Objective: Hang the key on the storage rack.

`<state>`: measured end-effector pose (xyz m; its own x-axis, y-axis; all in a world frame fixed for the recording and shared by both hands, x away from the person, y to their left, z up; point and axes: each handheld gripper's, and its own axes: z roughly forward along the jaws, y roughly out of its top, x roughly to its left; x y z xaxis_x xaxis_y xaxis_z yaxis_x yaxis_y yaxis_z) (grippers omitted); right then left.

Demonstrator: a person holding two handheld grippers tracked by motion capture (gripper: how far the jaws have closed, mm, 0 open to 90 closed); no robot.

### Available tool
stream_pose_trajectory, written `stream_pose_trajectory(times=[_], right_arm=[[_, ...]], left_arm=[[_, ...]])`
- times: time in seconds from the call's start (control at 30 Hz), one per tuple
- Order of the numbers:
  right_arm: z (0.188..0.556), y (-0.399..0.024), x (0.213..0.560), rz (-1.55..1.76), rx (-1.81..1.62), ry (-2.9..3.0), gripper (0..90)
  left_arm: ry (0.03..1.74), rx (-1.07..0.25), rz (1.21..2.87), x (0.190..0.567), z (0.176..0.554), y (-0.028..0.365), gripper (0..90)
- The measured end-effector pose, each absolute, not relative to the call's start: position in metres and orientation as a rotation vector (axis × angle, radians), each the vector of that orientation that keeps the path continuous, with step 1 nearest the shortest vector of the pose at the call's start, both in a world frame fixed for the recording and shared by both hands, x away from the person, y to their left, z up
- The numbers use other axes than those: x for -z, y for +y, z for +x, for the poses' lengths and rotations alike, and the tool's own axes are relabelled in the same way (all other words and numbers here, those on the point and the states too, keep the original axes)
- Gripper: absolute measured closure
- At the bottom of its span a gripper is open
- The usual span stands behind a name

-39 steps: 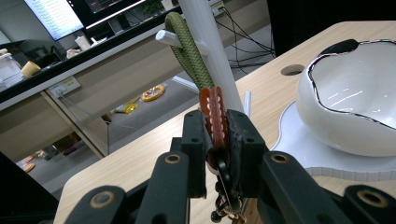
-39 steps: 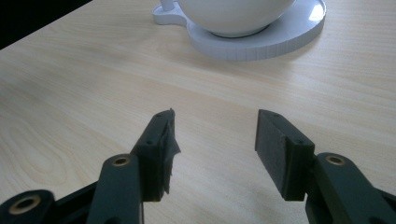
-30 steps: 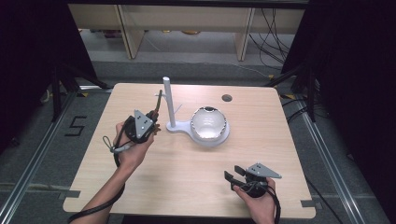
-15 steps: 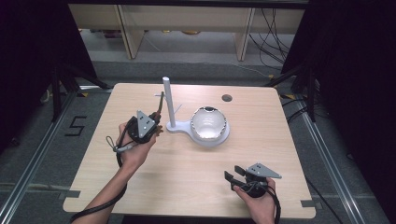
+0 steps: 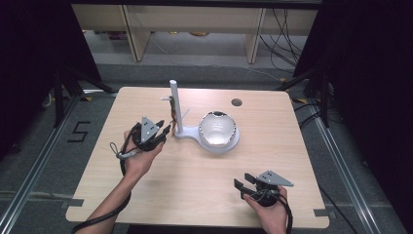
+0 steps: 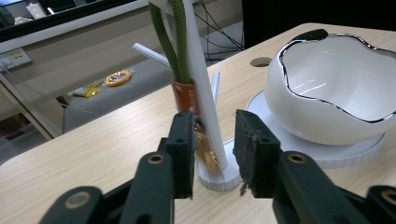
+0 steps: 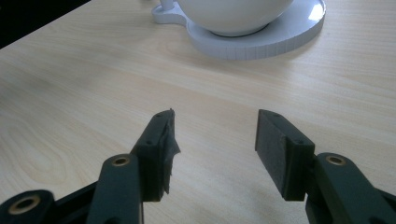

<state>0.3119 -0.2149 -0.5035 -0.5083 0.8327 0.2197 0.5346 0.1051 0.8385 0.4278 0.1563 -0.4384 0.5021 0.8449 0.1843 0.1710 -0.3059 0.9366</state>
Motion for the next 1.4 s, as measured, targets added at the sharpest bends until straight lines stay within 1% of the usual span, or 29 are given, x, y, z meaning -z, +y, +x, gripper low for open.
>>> stream_pose_trajectory(times=[0.23, 0.27, 0.43, 0.77, 1.07, 1.1, 1.17, 1.27, 1.4], right_arm=[[0.312, -0.214, 0.504, 1.352, -1.362, 2.082, 48.4], [0.312, -0.214, 0.504, 1.352, -1.362, 2.082, 48.4], [0.312, -0.215, 0.504, 1.352, -1.372, 2.079, 48.1], [0.311, -0.215, 0.504, 1.358, -1.355, 2.08, 47.9], [0.311, -0.215, 0.504, 1.358, -1.353, 2.082, 47.9], [0.312, -0.215, 0.505, 1.348, -1.338, 2.075, 47.9], [0.312, -0.215, 0.505, 1.348, -1.342, 2.075, 47.9], [0.312, -0.215, 0.505, 1.353, -1.332, 2.081, 47.8], [0.312, -0.216, 0.504, 1.346, -1.318, 2.085, 47.9]], left_arm=[[0.853, -0.807, 1.738, 0.441, 0.423, 0.164, 50.9], [0.858, -0.8, 1.738, 0.441, 0.421, 0.165, 50.9], [0.885, -0.749, 1.71, 0.446, 0.413, 0.173, 44.4], [0.906, -0.718, 1.699, 0.456, 0.392, 0.186, 40.3], [0.929, -0.699, 1.717, 0.476, 0.371, 0.196, 39.1], [0.906, -0.7, 1.715, 0.478, 0.371, 0.197, 39.1], [0.933, -0.692, 1.727, 0.483, 0.366, 0.198, 39.0], [0.916, -0.686, 1.727, 0.49, 0.363, 0.2, 39.0], [0.944, -0.678, 1.739, 0.497, 0.355, 0.203, 39.0]])
